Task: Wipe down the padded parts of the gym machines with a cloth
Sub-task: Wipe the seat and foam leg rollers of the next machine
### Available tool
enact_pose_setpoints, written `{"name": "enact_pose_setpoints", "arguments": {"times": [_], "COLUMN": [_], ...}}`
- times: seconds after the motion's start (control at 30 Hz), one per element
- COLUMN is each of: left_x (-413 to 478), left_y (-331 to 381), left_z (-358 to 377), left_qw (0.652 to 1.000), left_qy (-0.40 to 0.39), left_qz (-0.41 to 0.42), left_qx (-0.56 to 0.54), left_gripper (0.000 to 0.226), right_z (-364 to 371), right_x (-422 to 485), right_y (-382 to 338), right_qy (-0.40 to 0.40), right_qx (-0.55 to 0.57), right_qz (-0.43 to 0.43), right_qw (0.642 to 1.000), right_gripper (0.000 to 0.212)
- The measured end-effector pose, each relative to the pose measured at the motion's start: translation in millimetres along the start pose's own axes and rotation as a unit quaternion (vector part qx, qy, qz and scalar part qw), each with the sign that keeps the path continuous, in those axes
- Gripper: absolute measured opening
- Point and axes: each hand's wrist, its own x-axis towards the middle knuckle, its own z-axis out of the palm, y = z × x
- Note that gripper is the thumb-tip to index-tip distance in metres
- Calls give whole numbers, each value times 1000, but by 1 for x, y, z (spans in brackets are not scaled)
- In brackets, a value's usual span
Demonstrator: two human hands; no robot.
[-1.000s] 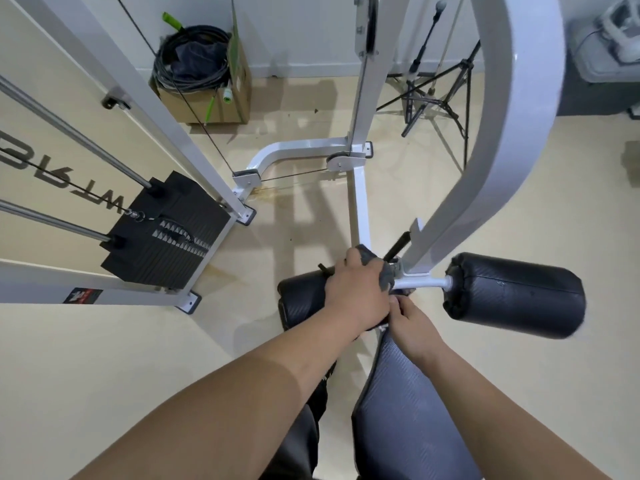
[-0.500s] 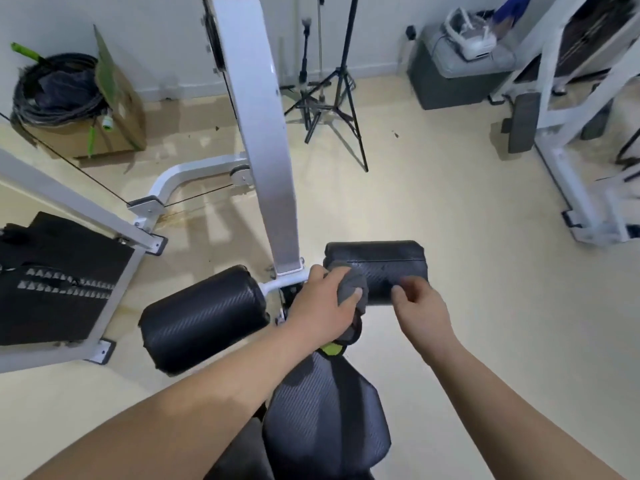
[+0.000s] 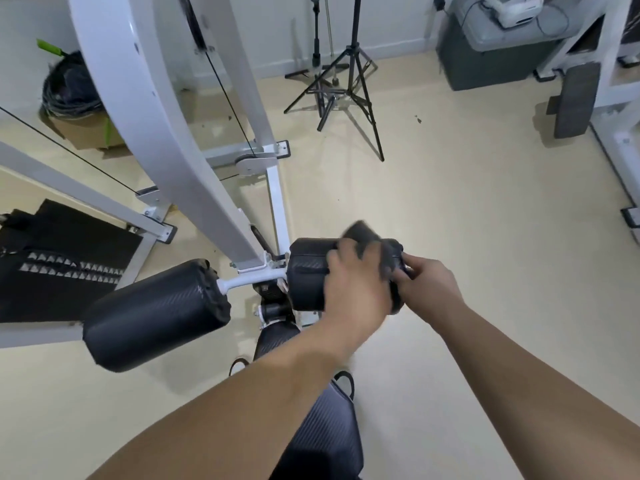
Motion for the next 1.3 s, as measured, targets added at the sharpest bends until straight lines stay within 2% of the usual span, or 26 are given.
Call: {"name": "enact_pose_setpoints", "arguments": {"times": [0.07, 0.13, 0.2, 0.27, 0.33, 0.37, 0.43, 0.5, 0.6, 0.67, 0.7, 0.77, 0.8, 0.87, 0.9, 0.97, 1.03, 1.1, 1.17, 1.23, 1.3], "left_x": [-7, 1, 10, 16, 18, 19, 25, 26, 18, 12, 10, 8, 7, 4, 1, -3, -9, -8, 3, 13, 23], "left_y": [13, -6, -41, -72, -80, -73, -44, -13, -1, -23, -38, -72, -82, -81, -70, -38, -8, 2, -12, -41, -75], "left_z": [10, 2, -12, -25, -29, -29, -25, -19, -15, -20, -23, -26, -29, -27, -25, -17, -6, -4, -10, -20, -30], "left_qw": [996, 988, 986, 995, 999, 999, 999, 999, 977, 971, 975, 994, 999, 998, 998, 1000, 996, 980, 968, 981, 998], "left_qy": [-37, -55, -46, -15, 15, 23, 23, -22, -112, -99, -75, -14, 11, 41, 41, 22, -23, -85, -92, -51, -5], "left_qz": [78, 142, 162, 92, -11, -40, -42, 30, 173, 218, 208, 106, 43, -33, -38, -4, 89, 182, 233, 187, 57], "left_qx": [7, 5, 20, 27, 26, 16, -9, 7, 48, 24, 17, 14, 13, 23, 26, -7, -11, 12, 34, 20, -4], "left_gripper": [52, 56, 55, 57, 54, 51, 43, 45, 57, 57, 57, 58, 60, 62, 61, 53, 43, 48, 55, 53, 53], "right_z": [-4, -5, -4, -2, 1, 1, 2, 4, 14, 23, 26, 29, 28, 23, 19, 13, 11, 13, 17, 22, 26], "right_x": [5, 4, 2, 1, 1, 2, 4, 3, -7, -18, -25, -34, -35, -30, -25, -15, -9, -11, -14, -18, -22], "right_y": [9, 12, 10, 8, 7, 8, 7, 9, 24, 38, 43, 48, 48, 43, 39, 32, 30, 36, 43, 45, 46], "right_qy": [-22, -34, -30, -22, -19, -15, -10, -14, 1, 18, 26, 20, 6, -6, -4, -1, -14, -22, -9, 5, 24], "right_qx": [29, 55, 67, 59, 43, 42, 41, 38, 63, 108, 138, 171, 180, 172, 164, 164, 170, 151, 143, 137, 141], "right_qz": [19, 22, 14, 10, 12, 11, 2, -11, -39, -54, -51, -22, -6, 5, 1, -3, -4, -3, -14, -41, -44], "right_qw": [999, 998, 997, 998, 999, 999, 999, 999, 997, 992, 989, 985, 984, 985, 986, 986, 985, 988, 990, 990, 989], "right_gripper": [18, 20, 23, 40, 46, 45, 42, 36, 26, 32, 40, 48, 45, 21, 15, 16, 28, 35, 38, 39, 42]}}
